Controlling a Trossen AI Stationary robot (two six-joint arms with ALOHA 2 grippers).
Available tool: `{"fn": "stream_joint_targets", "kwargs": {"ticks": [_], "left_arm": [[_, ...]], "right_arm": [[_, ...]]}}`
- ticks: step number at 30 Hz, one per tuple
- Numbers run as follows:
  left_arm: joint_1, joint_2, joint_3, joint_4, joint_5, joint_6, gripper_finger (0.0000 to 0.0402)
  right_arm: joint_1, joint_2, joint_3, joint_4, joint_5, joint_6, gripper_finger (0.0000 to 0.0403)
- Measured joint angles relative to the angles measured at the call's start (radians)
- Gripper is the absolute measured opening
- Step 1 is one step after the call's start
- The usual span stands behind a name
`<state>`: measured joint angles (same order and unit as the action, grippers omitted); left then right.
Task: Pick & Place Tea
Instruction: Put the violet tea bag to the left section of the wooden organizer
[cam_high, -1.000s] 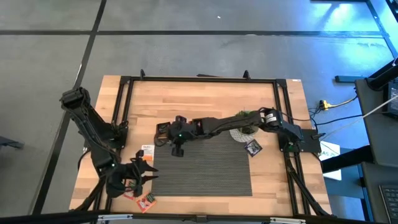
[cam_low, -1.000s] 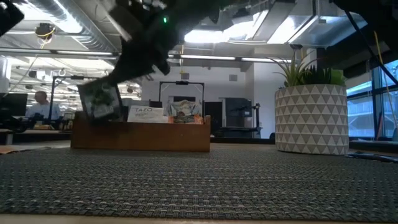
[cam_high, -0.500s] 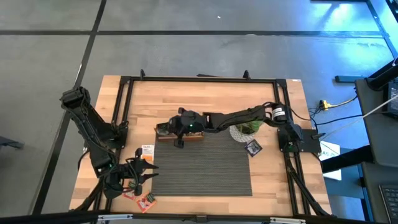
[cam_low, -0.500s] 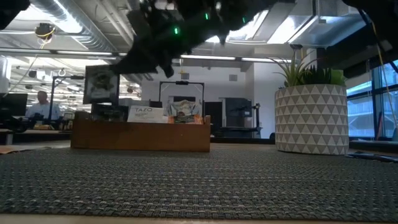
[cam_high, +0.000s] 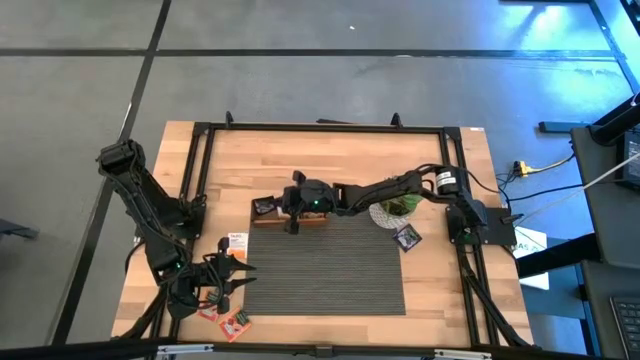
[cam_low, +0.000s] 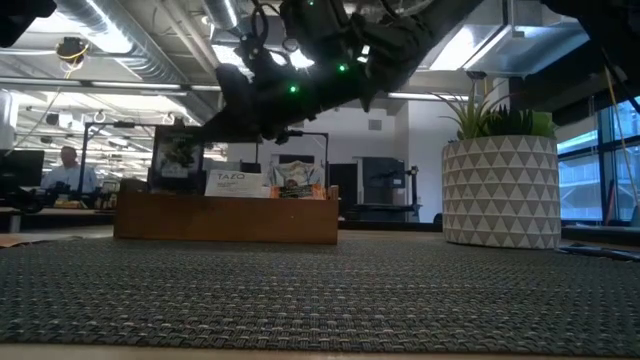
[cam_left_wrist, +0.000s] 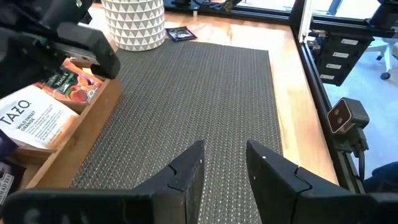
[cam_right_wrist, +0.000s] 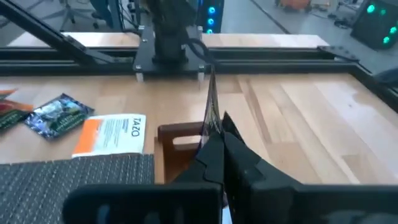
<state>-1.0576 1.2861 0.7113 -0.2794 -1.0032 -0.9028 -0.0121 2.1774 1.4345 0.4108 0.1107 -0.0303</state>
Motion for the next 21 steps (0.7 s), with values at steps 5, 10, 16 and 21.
{"fn": "stream_joint_targets", "kwargs": {"ticks": [5,10,16,21], "left_arm": [[0.0,0.0,0.0,0.0,0.001,0.0,0.0114],[0.0,0.0,0.0,0.0,0.006,0.0,0.0114],[0.0,0.0,0.0,0.0,0.012,0.0,0.0114],[0.0,0.0,0.0,0.0,0.031,0.0,0.0114]], "right_arm": [[-0.001,0.025,0.0,0.029,-0.027,-0.055,0.0002],[-0.001,0.064,0.0,0.037,-0.027,-0.065,0.0003],[-0.002,0.063,0.0,0.044,-0.004,-0.067,0.0016],[-0.004,0.063,0.0,0.025,0.04,-0.067,0.0021]]}}
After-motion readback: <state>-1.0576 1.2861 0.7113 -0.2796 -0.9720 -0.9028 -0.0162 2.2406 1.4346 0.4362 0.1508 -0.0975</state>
